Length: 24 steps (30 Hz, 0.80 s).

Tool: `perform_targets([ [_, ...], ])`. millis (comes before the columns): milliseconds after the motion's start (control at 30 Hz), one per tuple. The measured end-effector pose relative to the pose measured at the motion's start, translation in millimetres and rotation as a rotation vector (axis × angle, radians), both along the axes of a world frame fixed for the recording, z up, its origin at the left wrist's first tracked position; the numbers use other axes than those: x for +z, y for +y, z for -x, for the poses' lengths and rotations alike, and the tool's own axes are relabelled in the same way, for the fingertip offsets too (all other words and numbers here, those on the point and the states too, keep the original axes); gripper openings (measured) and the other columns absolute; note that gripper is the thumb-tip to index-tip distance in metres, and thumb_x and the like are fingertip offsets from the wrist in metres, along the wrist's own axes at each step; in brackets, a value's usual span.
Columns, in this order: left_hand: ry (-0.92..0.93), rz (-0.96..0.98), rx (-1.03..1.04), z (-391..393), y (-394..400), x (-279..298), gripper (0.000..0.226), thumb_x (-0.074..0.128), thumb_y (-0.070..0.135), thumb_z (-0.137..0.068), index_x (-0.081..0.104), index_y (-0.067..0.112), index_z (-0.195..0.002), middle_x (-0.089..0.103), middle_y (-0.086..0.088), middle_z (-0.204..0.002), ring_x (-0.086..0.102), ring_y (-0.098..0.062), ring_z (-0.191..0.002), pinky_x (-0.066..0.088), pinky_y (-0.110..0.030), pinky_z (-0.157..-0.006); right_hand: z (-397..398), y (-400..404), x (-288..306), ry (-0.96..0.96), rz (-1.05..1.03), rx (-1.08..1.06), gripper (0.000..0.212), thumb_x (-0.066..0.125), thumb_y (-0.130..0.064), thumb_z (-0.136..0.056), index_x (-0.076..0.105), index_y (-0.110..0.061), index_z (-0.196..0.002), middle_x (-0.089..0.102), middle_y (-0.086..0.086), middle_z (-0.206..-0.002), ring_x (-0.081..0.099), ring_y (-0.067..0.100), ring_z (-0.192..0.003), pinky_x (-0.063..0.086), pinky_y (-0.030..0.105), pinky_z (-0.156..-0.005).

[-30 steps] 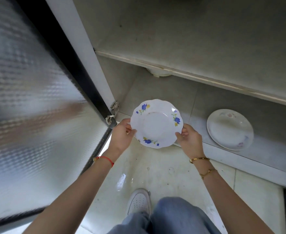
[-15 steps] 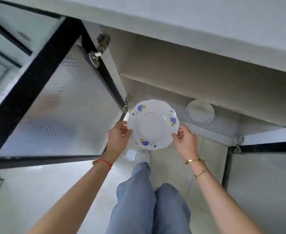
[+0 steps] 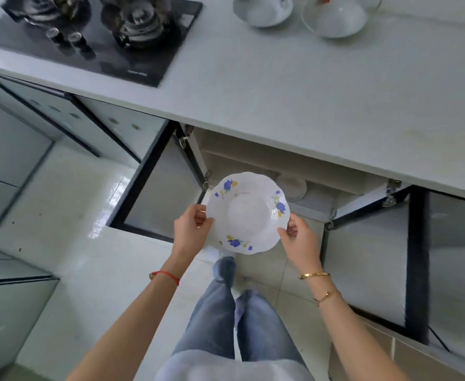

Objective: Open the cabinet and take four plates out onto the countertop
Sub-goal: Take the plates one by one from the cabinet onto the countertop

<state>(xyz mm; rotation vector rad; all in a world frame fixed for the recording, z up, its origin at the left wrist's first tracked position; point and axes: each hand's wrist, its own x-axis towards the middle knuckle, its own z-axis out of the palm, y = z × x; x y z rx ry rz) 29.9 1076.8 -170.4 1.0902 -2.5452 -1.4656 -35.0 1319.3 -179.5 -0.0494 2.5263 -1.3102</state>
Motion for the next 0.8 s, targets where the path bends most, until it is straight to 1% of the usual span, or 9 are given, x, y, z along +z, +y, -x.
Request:
perform_targets([
  [67, 0.02, 0.003, -0.002, -2, 5, 20, 0.02, 0.07, 0.013, -0.083, 0.064, 0.014, -0.102, 0.067, 0.002, -0.089, 0.062, -0.011, -0.078, 0.046, -0.011, -0.068, -2, 5, 22, 0.017, 0.008, -0.003, 0.028, 0.064, -0.012, -0.086, 0.061, -0.015, -0.113, 0.064, -0.006, -0.088, 0.059, 0.004, -0.075, 0.051, 0.023, -0.071],
  [100, 0.031, 0.001, -0.003, -2, 6, 29, 0.019, 0.07, 0.013, -0.083, 0.064, 0.015, -0.101, 0.067, 0.003, -0.088, 0.062, -0.01, -0.078, 0.045, -0.009, -0.066, -2, 7, 32, 0.029, 0.016, -0.006, 0.028, 0.064, -0.012, -0.086, 0.061, -0.015, -0.113, 0.064, -0.006, -0.088, 0.059, 0.002, -0.075, 0.051, 0.022, -0.072],
  [200, 0.07, 0.01, -0.028, 4, 5, 51, 0.018, 0.07, 0.013, -0.083, 0.064, 0.017, -0.1, 0.066, 0.006, -0.088, 0.061, -0.005, -0.078, 0.045, -0.007, -0.065, 4, 8, 55, 0.078, 0.025, -0.005, 0.029, 0.065, -0.011, -0.086, 0.062, -0.016, -0.114, 0.062, -0.01, -0.086, 0.058, -0.004, -0.074, 0.047, 0.012, -0.068],
  [267, 0.107, 0.024, -0.054, 14, 0, 61, 0.017, 0.07, 0.012, -0.083, 0.064, 0.017, -0.099, 0.066, 0.007, -0.086, 0.061, -0.003, -0.078, 0.046, -0.006, -0.063, 14, 6, 64, 0.083, 0.035, -0.009, 0.028, 0.065, -0.011, -0.086, 0.061, -0.015, -0.114, 0.061, -0.011, -0.086, 0.058, -0.004, -0.075, 0.045, 0.006, -0.063],
  [367, 0.16, 0.043, -0.078, 36, -9, 75, 0.017, 0.07, 0.01, -0.083, 0.064, 0.016, -0.098, 0.064, 0.008, -0.085, 0.06, -0.003, -0.078, 0.045, -0.001, -0.065, 34, -2, 75, 0.108, 0.053, -0.029, 0.026, 0.065, -0.01, -0.085, 0.063, -0.014, -0.111, 0.063, -0.01, -0.085, 0.059, -0.004, -0.074, 0.043, -0.001, -0.065],
  [467, 0.18, 0.037, -0.086, 67, -22, 83, 0.016, 0.068, 0.012, -0.083, 0.065, 0.017, -0.098, 0.066, 0.007, -0.087, 0.062, -0.004, -0.079, 0.045, -0.001, -0.065, 62, -15, 84, 0.125, 0.058, -0.042, 0.025, 0.064, -0.01, -0.085, 0.063, -0.015, -0.109, 0.062, -0.013, -0.082, 0.059, -0.004, -0.074, 0.041, -0.002, -0.066],
  [633, 0.202, 0.055, -0.13, 141, -58, 93, 0.018, 0.069, 0.013, -0.084, 0.064, 0.013, -0.101, 0.068, 0.003, -0.089, 0.063, -0.006, -0.08, 0.048, -0.01, -0.067, 133, -49, 93, 0.169, 0.049, -0.036, 0.02, 0.063, -0.012, -0.085, 0.063, -0.016, -0.105, 0.06, -0.019, -0.08, 0.059, -0.005, -0.073, 0.042, 0.004, -0.065],
  [733, 0.188, 0.072, -0.149, 191, -83, 98, 0.02, 0.069, 0.016, -0.085, 0.063, 0.012, -0.103, 0.066, 0.002, -0.088, 0.061, -0.006, -0.077, 0.045, -0.011, -0.066, 179, -74, 100, 0.19, 0.034, -0.052, 0.018, 0.063, -0.012, -0.085, 0.063, -0.015, -0.103, 0.061, -0.015, -0.08, 0.058, -0.004, -0.071, 0.042, 0.004, -0.062],
  [800, 0.167, 0.07, -0.154, 227, -101, 101, 0.019, 0.069, 0.017, -0.086, 0.061, 0.013, -0.103, 0.064, 0.006, -0.085, 0.059, -0.003, -0.075, 0.042, -0.01, -0.062, 213, -93, 103, 0.193, 0.02, -0.073, 0.018, 0.063, -0.011, -0.084, 0.064, -0.013, -0.102, 0.062, -0.01, -0.079, 0.058, -0.002, -0.069, 0.041, 0.004, -0.061],
])
